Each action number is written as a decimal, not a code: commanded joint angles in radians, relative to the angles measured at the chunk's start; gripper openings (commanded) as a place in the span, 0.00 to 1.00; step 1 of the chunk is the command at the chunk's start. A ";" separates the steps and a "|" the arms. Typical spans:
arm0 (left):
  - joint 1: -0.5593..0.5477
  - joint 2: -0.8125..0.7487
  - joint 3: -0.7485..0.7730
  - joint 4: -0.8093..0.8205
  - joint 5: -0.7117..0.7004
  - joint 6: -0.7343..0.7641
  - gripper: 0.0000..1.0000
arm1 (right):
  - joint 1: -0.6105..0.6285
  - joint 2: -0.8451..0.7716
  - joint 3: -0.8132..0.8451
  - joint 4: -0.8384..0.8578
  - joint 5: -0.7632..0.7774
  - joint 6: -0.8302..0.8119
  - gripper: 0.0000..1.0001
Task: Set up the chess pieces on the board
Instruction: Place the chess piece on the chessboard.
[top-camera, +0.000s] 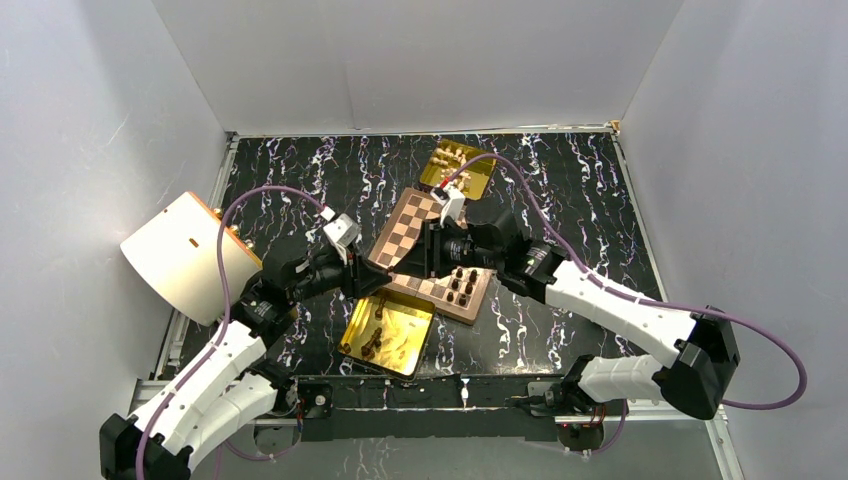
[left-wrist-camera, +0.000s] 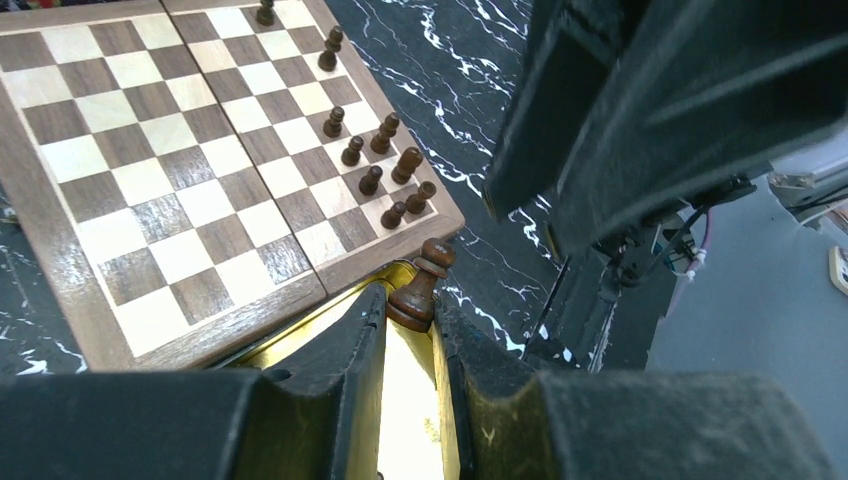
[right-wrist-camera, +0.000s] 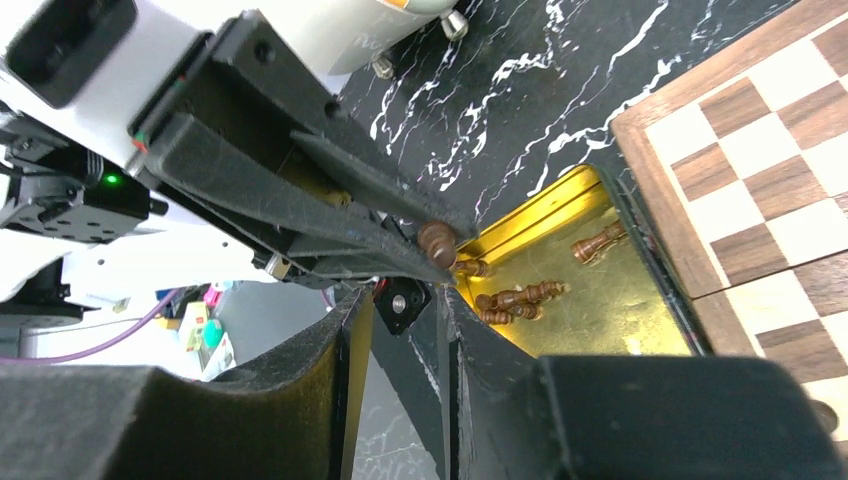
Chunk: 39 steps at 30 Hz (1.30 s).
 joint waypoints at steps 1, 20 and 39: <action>0.005 -0.016 -0.020 0.055 0.088 0.012 0.00 | -0.037 -0.035 0.010 -0.001 0.001 -0.003 0.39; 0.005 -0.026 -0.035 0.078 0.126 0.019 0.00 | -0.042 0.054 0.007 0.055 -0.126 0.010 0.32; 0.005 -0.032 -0.044 0.083 0.116 0.019 0.08 | -0.042 0.089 0.022 0.087 -0.144 0.010 0.11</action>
